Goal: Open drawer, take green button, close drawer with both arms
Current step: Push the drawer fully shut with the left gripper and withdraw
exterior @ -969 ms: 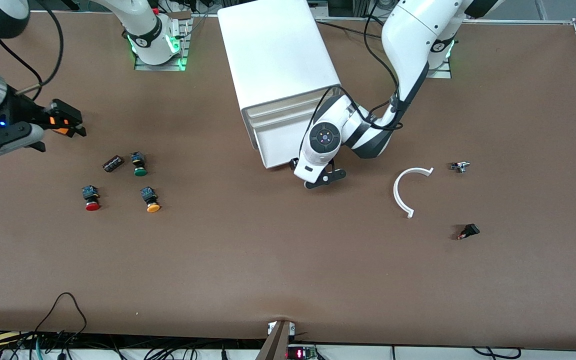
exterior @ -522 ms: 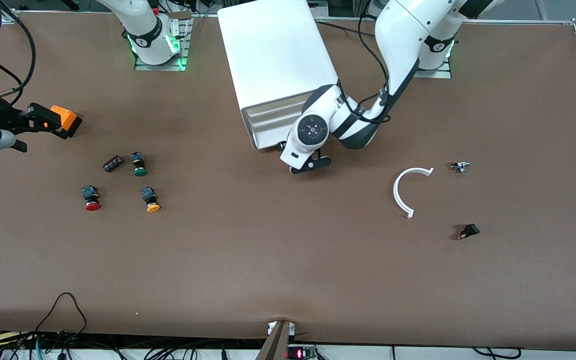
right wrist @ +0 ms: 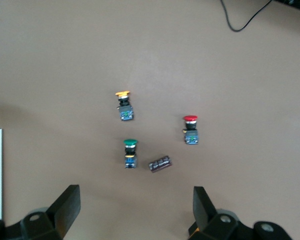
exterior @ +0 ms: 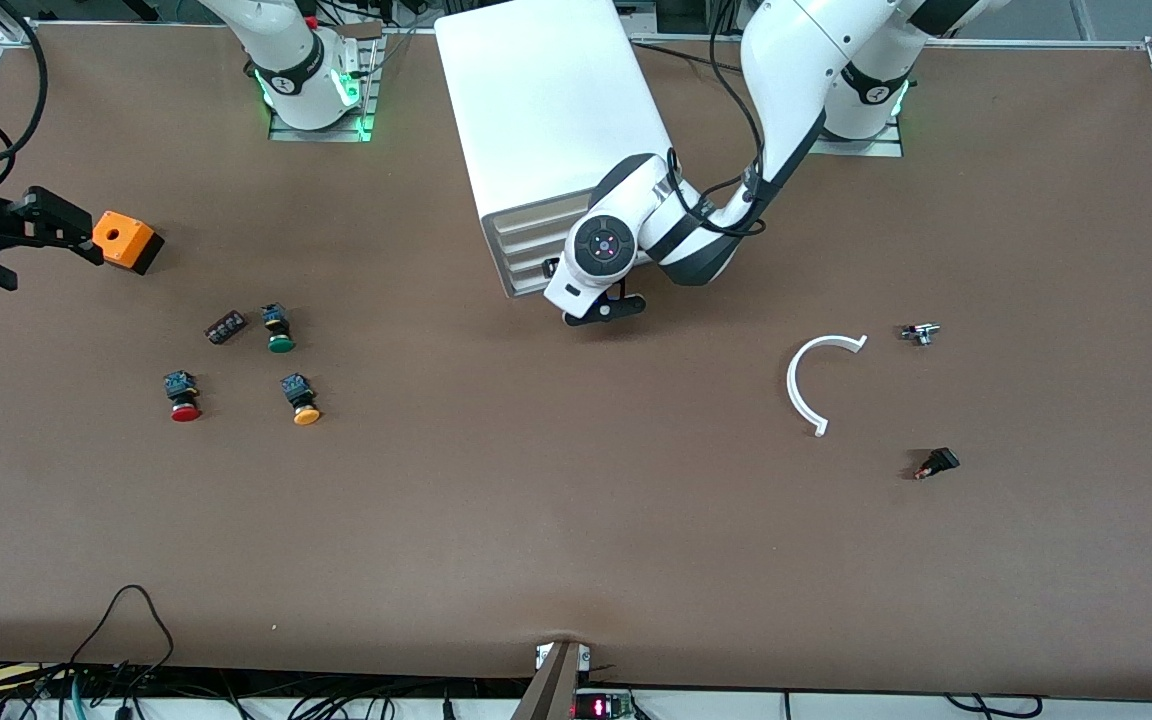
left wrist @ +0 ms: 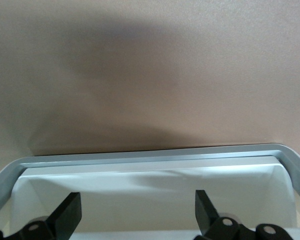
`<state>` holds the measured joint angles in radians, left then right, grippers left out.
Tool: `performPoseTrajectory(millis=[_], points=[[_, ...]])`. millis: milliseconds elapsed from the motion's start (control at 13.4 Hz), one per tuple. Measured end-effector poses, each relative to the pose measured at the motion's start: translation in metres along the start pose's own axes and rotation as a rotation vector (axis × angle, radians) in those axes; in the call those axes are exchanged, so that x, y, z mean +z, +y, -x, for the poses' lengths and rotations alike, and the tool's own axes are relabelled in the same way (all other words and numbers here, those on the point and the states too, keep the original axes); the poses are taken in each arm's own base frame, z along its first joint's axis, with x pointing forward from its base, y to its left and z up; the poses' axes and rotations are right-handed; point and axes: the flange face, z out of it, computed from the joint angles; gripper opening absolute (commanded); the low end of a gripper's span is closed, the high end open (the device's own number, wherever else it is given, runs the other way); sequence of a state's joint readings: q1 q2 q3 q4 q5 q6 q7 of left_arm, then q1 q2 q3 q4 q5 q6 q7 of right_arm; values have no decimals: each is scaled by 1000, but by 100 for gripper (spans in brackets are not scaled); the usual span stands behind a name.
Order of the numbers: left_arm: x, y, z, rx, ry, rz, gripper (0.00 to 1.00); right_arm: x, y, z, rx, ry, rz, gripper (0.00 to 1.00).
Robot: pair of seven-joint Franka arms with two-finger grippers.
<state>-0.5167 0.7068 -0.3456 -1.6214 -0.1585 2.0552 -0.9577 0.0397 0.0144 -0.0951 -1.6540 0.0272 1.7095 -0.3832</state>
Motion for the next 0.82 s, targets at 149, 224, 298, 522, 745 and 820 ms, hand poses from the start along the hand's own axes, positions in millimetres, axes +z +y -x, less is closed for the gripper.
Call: performPoseTrajectory(millis=[149, 224, 298, 522, 745, 820], points=[[0, -1, -1, 0, -2, -1, 100, -2, 1, -2, -2, 13, 14, 100], [-2, -2, -4, -5, -3, 1, 100, -2, 1, -2, -2, 18, 17, 100], [-9, -5, -11, -15, 1, 11, 100, -3, 1, -2, -2, 20, 18, 100], [-56, -30, -62, -56, 77, 54, 100, -5, 1, -3, -3, 30, 21, 100], [-106, -61, -104, -46, 235, 23, 100, -13, 1, -5, -4, 44, 27, 100], [-121, -71, -114, -46, 273, 16, 100, -12, 1, -5, -4, 43, 27, 100]])
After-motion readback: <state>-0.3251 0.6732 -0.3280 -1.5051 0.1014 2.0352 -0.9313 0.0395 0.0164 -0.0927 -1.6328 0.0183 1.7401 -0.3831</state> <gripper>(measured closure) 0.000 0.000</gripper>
